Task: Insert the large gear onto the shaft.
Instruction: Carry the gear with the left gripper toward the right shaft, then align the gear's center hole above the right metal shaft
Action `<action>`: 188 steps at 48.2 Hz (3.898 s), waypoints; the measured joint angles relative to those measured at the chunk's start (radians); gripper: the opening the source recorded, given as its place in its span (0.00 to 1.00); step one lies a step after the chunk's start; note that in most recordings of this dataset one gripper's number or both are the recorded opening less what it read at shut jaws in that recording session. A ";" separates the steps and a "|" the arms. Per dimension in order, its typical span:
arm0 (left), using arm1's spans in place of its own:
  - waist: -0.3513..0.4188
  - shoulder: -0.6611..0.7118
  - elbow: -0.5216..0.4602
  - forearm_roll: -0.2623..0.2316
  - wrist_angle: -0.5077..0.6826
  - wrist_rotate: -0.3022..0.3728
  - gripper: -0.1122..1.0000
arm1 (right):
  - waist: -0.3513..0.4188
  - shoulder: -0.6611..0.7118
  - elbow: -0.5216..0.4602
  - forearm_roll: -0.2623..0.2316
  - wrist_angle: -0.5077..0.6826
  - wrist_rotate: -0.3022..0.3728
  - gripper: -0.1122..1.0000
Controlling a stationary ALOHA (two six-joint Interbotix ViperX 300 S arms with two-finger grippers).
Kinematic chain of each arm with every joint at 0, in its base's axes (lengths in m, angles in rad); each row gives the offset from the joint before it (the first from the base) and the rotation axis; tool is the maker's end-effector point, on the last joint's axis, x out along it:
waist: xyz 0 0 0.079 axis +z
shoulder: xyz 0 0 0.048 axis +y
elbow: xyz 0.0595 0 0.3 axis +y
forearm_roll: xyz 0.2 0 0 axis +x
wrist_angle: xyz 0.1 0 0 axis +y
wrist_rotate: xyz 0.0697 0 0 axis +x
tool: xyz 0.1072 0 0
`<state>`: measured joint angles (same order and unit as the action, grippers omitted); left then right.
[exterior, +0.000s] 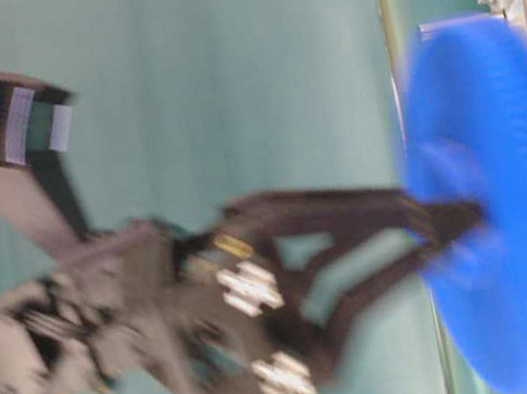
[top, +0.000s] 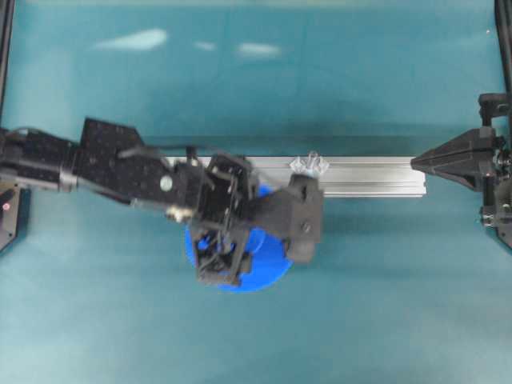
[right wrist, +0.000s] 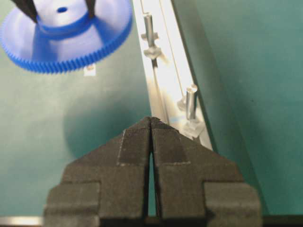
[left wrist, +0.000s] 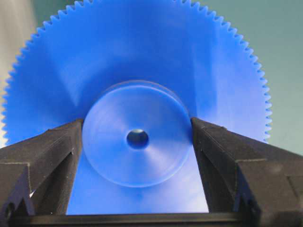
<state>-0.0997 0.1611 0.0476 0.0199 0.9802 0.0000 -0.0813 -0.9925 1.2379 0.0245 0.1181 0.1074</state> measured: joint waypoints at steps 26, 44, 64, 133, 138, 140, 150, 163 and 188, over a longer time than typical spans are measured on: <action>0.069 -0.015 -0.126 0.002 0.011 0.120 0.78 | -0.002 0.000 0.000 -0.002 0.002 0.000 0.12; 0.141 0.046 -0.210 0.002 0.011 0.219 0.78 | 0.000 0.000 0.000 0.000 0.002 0.000 0.12; 0.161 0.181 -0.324 0.002 0.044 0.258 0.78 | -0.002 0.000 0.002 -0.002 0.002 0.000 0.12; 0.225 0.342 -0.402 0.000 0.012 0.304 0.78 | -0.023 -0.032 0.017 -0.002 0.002 0.000 0.12; 0.225 0.359 -0.423 0.000 0.012 0.304 0.78 | -0.025 -0.032 0.017 -0.002 0.002 0.000 0.12; 0.225 0.365 -0.431 0.000 0.012 0.305 0.78 | -0.025 -0.032 0.017 0.000 0.002 0.000 0.12; 0.227 0.367 -0.443 0.000 0.038 0.307 0.78 | -0.025 -0.037 0.018 0.000 0.002 0.000 0.12; 0.227 0.367 -0.445 0.000 0.083 0.307 0.78 | -0.025 -0.040 0.017 0.000 0.002 0.002 0.12; 0.229 0.310 -0.339 0.000 0.060 0.287 0.78 | -0.025 -0.055 0.017 0.000 0.008 0.000 0.12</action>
<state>0.1289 0.4709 -0.2915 0.0199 1.0400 0.2869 -0.1058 -1.0477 1.2548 0.0245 0.1258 0.1074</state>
